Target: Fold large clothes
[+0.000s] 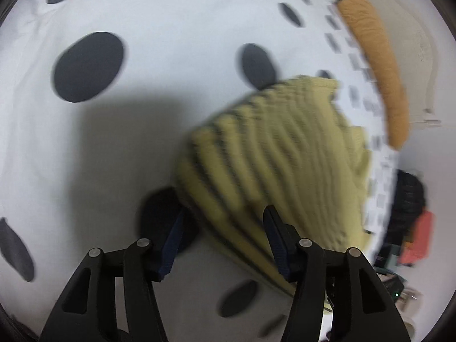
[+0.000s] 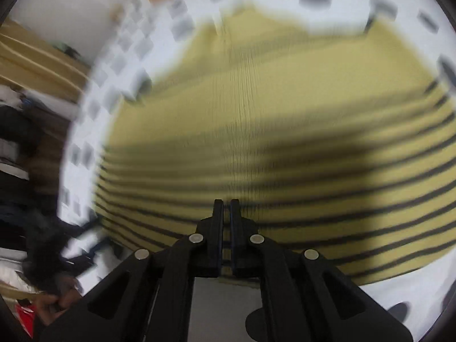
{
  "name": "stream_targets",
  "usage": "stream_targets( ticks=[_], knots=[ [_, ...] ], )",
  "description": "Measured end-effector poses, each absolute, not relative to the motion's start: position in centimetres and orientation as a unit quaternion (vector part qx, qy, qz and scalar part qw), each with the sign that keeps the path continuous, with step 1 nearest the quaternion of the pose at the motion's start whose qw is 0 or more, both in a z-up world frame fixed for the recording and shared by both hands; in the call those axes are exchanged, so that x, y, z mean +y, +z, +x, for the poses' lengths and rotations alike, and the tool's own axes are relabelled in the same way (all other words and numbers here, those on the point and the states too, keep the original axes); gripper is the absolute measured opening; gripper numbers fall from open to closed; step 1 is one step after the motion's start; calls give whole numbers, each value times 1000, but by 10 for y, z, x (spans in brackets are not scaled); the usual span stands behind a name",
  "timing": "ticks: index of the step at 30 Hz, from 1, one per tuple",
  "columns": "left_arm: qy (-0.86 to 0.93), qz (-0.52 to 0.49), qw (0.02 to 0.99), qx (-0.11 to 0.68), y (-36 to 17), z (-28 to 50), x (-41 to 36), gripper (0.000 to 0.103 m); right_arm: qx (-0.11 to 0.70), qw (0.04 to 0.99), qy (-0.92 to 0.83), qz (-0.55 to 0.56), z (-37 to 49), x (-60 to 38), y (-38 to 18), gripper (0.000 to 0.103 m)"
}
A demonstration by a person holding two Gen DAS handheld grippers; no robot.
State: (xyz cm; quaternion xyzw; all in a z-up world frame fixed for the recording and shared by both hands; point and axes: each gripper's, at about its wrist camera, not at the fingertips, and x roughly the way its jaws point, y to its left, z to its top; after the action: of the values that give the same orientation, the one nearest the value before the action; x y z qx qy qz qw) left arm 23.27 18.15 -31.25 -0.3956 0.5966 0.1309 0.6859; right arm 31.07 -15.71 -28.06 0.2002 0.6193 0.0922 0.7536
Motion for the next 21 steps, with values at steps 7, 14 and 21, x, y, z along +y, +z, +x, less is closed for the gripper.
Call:
stream_targets(
  ticks=[7,14,21],
  knots=[
    [153,-469,663,563,-310,201,225,56,595,763,105,229,297,-142,-251,7],
    [105,-468,658,581,-307,208,214,57,636,740,133,175,315,-75,-285,6],
    [75,-463,654,594,-313,213,172,62,616,758,126,173,332,-85,-264,6]
  ],
)
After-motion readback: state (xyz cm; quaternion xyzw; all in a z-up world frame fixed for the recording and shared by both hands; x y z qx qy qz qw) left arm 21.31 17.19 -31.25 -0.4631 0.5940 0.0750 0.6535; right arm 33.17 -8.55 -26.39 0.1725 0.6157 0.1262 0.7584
